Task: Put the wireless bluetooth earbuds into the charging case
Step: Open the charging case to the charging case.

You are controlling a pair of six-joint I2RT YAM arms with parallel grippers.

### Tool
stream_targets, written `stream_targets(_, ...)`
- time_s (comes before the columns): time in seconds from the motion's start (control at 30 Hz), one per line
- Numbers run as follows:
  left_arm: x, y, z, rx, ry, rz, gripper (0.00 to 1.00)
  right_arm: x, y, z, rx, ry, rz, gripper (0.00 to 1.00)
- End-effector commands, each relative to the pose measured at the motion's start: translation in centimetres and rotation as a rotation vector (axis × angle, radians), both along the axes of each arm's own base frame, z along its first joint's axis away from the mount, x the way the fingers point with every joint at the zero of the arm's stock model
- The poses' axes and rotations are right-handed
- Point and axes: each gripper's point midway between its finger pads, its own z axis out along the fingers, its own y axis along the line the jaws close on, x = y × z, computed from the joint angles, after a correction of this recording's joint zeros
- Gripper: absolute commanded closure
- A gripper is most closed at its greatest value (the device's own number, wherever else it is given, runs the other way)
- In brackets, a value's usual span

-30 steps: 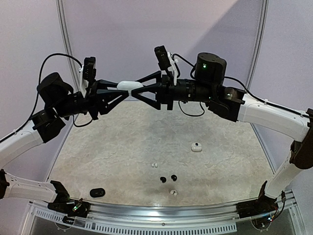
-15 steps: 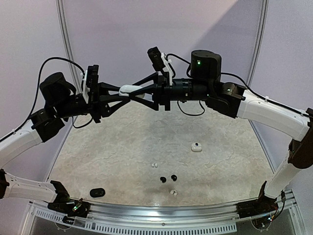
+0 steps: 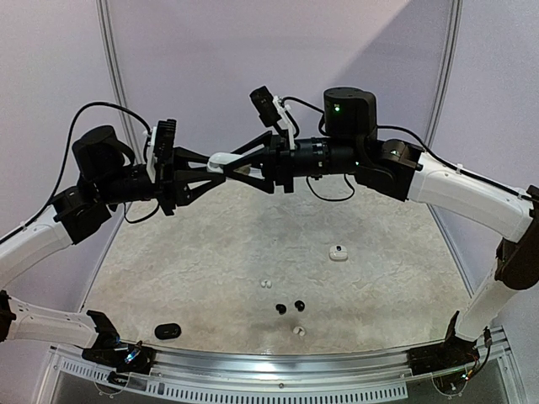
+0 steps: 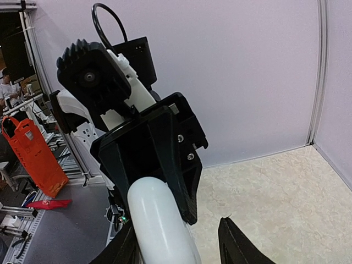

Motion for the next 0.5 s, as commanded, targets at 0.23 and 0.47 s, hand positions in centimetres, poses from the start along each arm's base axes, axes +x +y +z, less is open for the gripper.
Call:
stream_targets(0.23,-2.2,-0.7,-0.8,0.014,0.049,-0.119,1.0,5.2,-0.9,-0.3,0.017,0.149,-0.145,0.54)
stream_targets(0.47,-1.5,-0.4,-0.3,-0.013,0.078,-0.092,1.0,4.3,-0.7,-1.1,0.002,0.193,-0.069,0.64)
